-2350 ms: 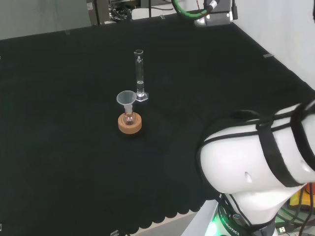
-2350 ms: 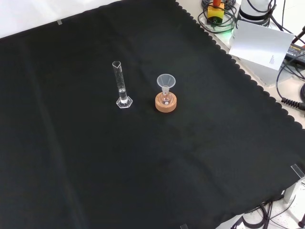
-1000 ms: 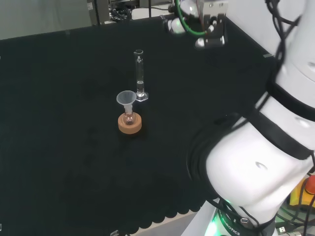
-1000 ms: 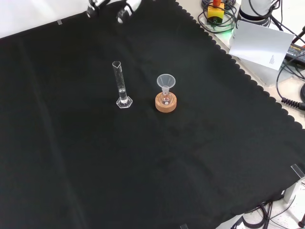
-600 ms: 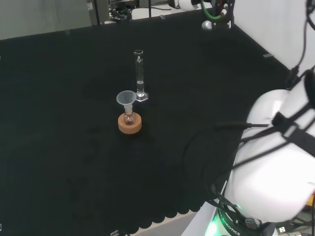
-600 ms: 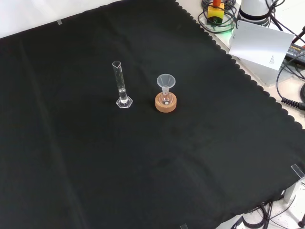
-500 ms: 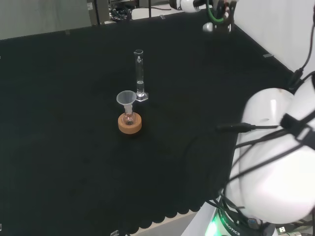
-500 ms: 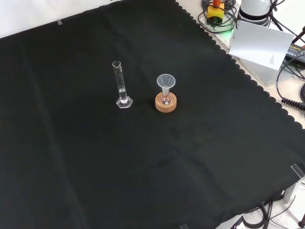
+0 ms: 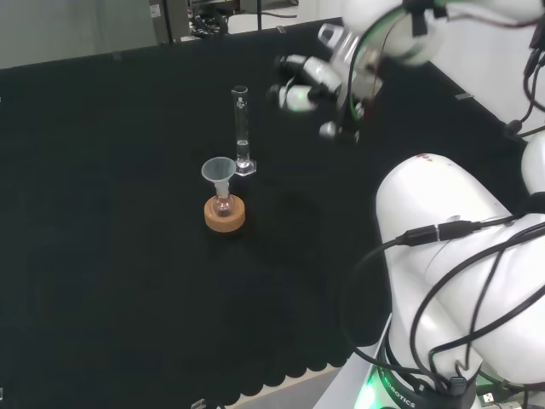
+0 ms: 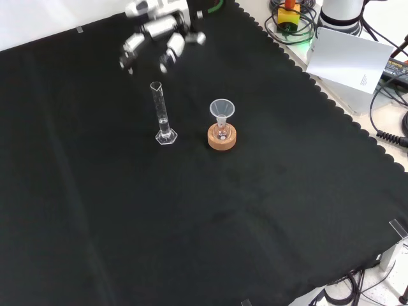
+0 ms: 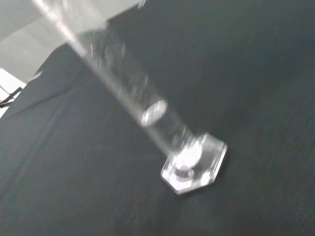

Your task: Pick up the graduated cylinder.

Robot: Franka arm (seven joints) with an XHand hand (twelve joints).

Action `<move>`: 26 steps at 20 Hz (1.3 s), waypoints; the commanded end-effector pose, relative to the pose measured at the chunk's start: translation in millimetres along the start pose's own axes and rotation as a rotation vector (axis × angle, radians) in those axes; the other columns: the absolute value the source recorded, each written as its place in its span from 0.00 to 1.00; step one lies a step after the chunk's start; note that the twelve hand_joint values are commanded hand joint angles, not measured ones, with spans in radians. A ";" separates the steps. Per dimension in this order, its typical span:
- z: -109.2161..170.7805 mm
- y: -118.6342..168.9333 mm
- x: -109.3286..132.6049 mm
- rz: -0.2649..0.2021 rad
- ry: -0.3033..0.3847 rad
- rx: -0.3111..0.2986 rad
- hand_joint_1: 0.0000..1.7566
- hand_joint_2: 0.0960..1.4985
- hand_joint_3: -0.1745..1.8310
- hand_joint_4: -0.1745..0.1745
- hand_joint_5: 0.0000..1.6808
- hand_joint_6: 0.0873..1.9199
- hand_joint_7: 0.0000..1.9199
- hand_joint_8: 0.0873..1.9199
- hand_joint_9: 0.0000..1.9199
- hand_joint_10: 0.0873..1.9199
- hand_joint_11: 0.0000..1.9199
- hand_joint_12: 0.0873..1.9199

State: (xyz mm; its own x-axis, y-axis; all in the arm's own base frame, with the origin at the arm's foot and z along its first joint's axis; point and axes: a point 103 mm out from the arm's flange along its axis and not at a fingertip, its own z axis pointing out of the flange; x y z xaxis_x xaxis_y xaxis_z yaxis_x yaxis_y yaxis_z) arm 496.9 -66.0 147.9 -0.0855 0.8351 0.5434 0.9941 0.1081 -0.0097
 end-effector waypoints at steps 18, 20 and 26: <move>84.8 24.0 -25.9 -0.191 0.307 -0.078 0.48 0.63 0.00 0.49 0.22 0.00 0.22 0.29 0.32 0.26 0.18 0.68; 88.0 28.1 -21.8 -0.214 0.330 -0.079 0.49 0.63 0.00 0.50 0.23 0.00 0.23 0.28 0.33 0.26 0.18 0.68; 97.4 35.9 -9.4 -0.276 0.388 -0.104 0.50 0.62 0.00 0.51 0.27 0.00 0.26 0.28 0.35 0.24 0.21 0.67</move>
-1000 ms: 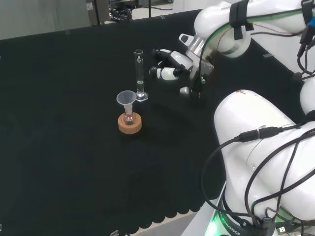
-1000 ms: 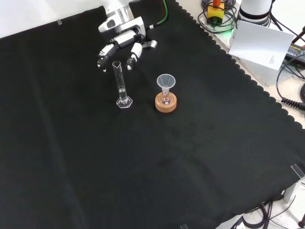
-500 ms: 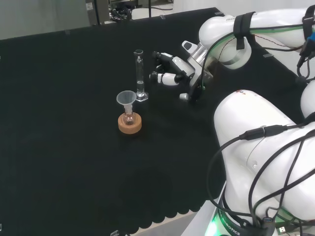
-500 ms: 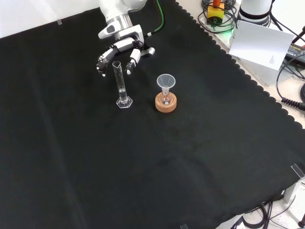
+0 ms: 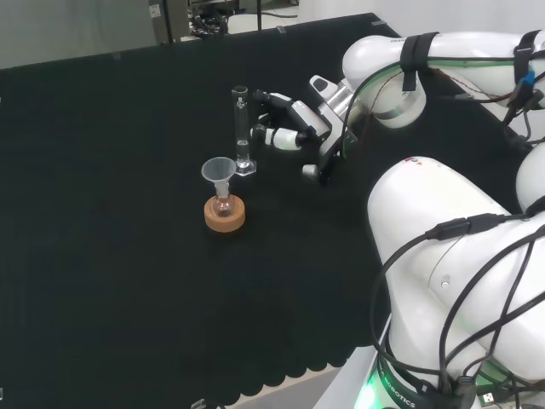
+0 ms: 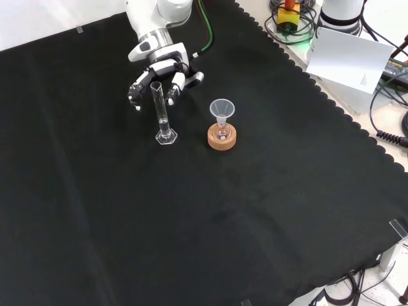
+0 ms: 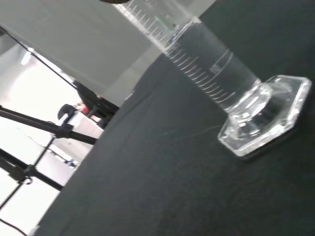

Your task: Pick up the graduated cylinder.

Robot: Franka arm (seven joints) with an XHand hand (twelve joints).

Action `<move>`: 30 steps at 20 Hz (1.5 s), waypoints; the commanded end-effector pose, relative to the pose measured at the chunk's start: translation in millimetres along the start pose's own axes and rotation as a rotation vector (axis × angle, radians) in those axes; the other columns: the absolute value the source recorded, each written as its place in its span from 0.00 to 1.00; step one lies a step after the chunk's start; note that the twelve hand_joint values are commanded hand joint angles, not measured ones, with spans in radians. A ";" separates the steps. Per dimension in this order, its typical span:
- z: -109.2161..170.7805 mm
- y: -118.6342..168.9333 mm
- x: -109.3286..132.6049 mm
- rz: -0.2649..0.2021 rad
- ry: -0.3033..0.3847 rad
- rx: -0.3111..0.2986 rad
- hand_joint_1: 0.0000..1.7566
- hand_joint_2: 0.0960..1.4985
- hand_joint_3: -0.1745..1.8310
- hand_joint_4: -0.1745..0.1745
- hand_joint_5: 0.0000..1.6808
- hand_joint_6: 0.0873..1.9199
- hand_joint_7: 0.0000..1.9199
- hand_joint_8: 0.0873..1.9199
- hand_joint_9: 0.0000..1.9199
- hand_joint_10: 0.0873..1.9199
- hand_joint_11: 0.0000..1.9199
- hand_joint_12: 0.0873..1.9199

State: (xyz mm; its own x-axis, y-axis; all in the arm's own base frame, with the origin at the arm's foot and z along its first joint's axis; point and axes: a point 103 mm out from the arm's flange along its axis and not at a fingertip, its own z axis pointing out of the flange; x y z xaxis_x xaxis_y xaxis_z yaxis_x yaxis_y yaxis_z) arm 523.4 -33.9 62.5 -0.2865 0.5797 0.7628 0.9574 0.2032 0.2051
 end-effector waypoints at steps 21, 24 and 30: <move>32.3 10.7 21.2 -0.135 0.129 0.002 0.52 0.61 0.00 0.49 0.34 0.00 0.33 0.26 0.44 0.20 0.28 0.64; 34.2 11.3 19.9 -0.131 0.136 -0.006 0.53 0.61 0.00 0.50 0.35 0.00 0.34 0.25 0.45 0.19 0.29 0.64; 36.0 11.7 18.3 -0.116 0.125 -0.016 0.55 0.61 0.00 0.50 0.37 0.00 0.35 0.24 0.46 0.18 0.31 0.62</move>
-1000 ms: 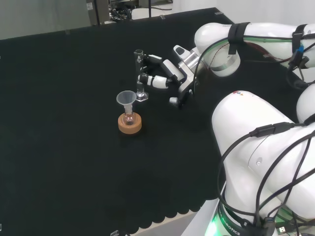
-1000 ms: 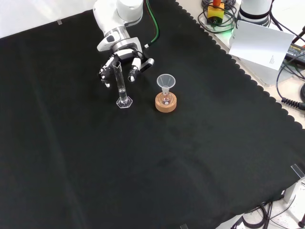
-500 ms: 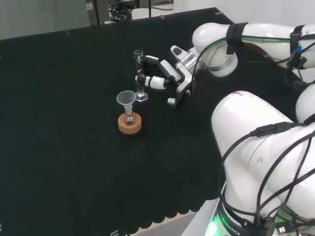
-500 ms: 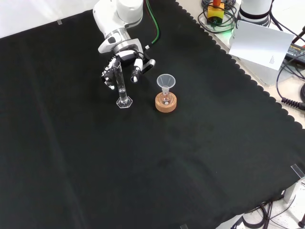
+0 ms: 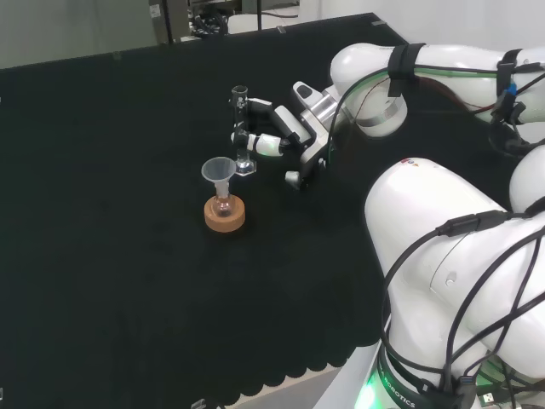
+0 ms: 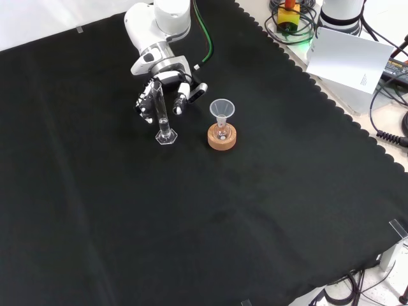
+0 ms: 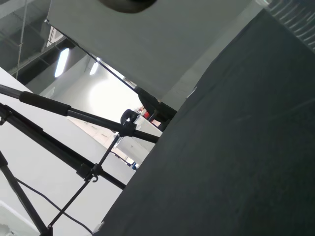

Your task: Pick up the graduated cylinder.

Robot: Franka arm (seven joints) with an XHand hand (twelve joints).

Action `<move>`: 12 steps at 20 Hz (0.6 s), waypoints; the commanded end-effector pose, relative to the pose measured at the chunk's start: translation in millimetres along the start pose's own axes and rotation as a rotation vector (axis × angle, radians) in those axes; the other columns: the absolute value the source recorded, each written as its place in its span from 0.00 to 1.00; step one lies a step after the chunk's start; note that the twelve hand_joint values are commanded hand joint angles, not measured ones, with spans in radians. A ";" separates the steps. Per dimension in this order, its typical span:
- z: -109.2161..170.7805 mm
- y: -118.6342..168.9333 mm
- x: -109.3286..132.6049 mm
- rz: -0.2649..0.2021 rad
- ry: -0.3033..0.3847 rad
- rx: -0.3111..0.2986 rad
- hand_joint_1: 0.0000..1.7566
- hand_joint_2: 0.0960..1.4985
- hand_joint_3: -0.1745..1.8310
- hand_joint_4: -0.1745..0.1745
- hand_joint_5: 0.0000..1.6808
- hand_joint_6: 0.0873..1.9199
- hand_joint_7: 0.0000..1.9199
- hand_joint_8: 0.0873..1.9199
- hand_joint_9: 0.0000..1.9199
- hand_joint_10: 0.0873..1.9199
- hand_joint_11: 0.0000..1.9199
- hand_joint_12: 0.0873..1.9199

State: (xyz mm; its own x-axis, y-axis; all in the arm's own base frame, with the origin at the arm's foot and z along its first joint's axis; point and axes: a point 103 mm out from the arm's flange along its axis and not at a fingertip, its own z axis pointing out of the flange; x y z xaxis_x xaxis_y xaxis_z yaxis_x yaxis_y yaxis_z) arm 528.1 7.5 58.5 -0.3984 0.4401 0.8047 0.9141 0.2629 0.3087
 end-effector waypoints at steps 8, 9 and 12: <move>11.7 -0.6 -7.0 0.018 -0.001 -0.009 0.56 0.61 0.00 0.51 0.39 0.01 0.35 0.24 0.46 0.18 0.32 0.61; 12.7 -0.9 -7.7 0.020 0.001 -0.009 0.56 0.61 0.00 0.51 0.39 0.01 0.35 0.24 0.46 0.18 0.32 0.61; 13.1 -1.7 -9.1 0.023 0.007 -0.019 0.56 0.61 0.00 0.50 0.39 0.01 0.35 0.24 0.47 0.17 0.32 0.60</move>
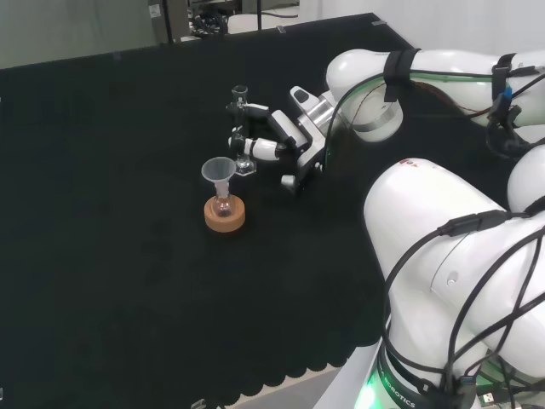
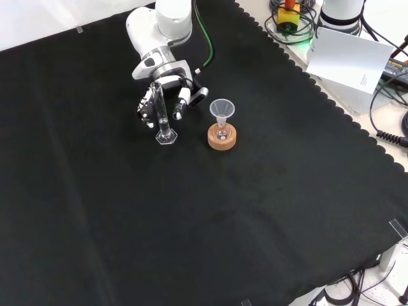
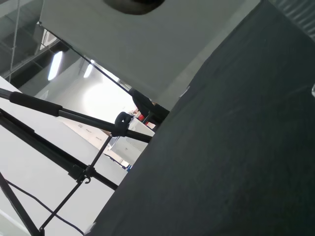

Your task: Pick up the graduated cylinder.

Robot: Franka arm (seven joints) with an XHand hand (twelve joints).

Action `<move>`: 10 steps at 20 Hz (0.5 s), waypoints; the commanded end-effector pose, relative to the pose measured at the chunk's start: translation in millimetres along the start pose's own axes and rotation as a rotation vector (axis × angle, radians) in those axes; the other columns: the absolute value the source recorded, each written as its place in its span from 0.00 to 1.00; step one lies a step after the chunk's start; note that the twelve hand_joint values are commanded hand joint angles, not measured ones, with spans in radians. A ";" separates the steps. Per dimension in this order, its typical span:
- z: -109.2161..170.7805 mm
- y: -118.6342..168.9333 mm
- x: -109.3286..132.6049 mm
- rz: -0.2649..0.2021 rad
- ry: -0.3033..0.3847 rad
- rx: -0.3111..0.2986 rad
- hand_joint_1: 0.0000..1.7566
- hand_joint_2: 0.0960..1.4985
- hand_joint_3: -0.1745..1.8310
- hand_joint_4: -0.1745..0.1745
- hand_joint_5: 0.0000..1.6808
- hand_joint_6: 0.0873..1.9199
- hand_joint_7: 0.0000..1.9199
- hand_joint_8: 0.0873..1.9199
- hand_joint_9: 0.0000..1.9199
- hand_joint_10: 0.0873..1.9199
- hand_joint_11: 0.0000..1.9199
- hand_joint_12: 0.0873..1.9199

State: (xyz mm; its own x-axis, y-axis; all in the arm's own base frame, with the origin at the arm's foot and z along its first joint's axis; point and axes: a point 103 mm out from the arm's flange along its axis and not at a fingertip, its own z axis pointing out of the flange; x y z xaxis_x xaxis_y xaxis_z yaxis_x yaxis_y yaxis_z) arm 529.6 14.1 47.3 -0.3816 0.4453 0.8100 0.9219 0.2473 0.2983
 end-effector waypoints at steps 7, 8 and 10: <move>1.8 -1.0 -3.5 0.007 0.021 -0.028 0.57 0.62 0.00 0.49 0.40 0.02 0.36 0.24 0.49 0.16 0.35 0.58; 2.4 -1.0 -3.8 0.008 0.020 -0.028 0.58 0.62 0.00 0.49 0.40 0.03 0.36 0.24 0.49 0.16 0.35 0.58; 2.7 -0.8 -3.8 0.008 0.019 -0.029 0.58 0.62 0.00 0.49 0.41 0.03 0.37 0.24 0.49 0.16 0.36 0.58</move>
State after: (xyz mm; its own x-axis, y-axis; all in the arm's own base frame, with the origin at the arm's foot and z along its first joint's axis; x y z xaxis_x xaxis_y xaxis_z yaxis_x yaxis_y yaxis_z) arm 530.8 12.7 44.8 -0.3747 0.4300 0.8214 0.9259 0.2191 0.3077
